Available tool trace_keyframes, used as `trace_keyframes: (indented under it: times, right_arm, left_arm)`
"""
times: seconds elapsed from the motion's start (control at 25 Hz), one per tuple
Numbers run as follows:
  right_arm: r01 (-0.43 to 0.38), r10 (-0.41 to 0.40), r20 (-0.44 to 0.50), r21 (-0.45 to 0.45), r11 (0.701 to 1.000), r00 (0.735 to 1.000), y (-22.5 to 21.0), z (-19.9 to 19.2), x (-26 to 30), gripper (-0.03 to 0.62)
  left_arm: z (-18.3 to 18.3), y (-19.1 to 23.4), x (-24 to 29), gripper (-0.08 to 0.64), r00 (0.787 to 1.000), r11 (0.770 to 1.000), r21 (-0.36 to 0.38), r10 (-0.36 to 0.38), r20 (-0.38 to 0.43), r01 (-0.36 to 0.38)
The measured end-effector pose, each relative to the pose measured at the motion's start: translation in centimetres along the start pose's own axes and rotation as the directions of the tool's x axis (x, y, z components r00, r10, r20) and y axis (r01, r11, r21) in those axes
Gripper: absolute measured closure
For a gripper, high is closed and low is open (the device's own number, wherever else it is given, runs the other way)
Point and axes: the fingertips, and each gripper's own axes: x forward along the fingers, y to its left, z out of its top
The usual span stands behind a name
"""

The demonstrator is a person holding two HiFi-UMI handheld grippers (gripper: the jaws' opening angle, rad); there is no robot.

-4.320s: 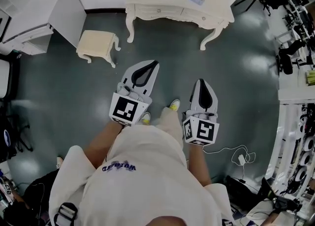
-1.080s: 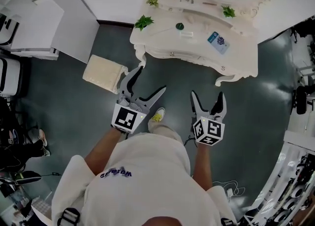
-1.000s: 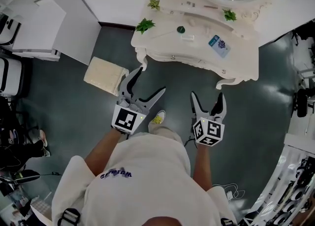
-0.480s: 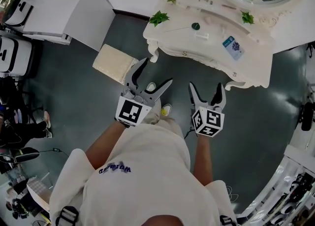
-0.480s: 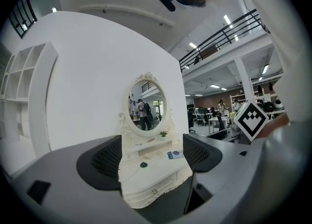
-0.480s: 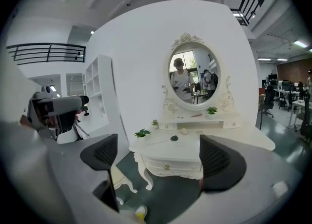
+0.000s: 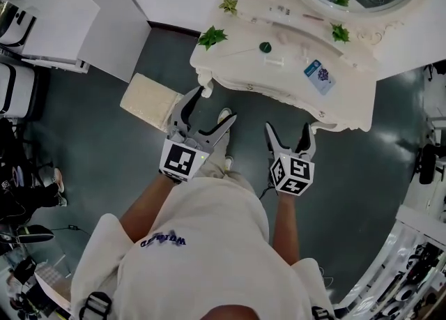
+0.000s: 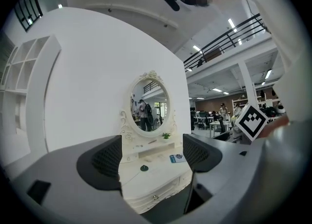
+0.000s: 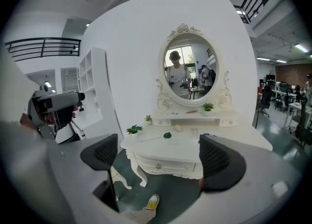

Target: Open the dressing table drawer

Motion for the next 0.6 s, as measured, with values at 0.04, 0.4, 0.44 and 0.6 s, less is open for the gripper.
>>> trace_keyframes:
  times: [0.04,0.4,0.44,0.6]
  right_arm:
    - [0.003,-0.003,-0.005,-0.006,1.000,1.000,-0.2,0.3,0.4,0.069]
    - [-0.019,0.016,-0.060,-0.056,0.998,0.998,-1.2,3.2,6.3,0.069]
    - [-0.018,0.014,-0.063,-0.065,0.998,0.998,-1.3,3.8,7.0,0.069]
    - [-0.013,0.008,-0.057,-0.082,0.997,0.998,-1.4,6.6,11.0,0.069]
  left_arm:
    - [0.0,0.4,0.5,0.164,1.000,1.000,-0.009,0.001,0.000,-0.001]
    - [-0.4,4.8,6.5,0.164,1.000,0.997,-0.074,0.016,-0.006,-0.016]
    - [-0.4,5.2,7.2,0.164,1.000,0.996,-0.088,0.014,-0.008,-0.014]
    - [-1.1,8.3,10.4,0.165,1.000,0.996,-0.091,0.015,-0.026,-0.017]
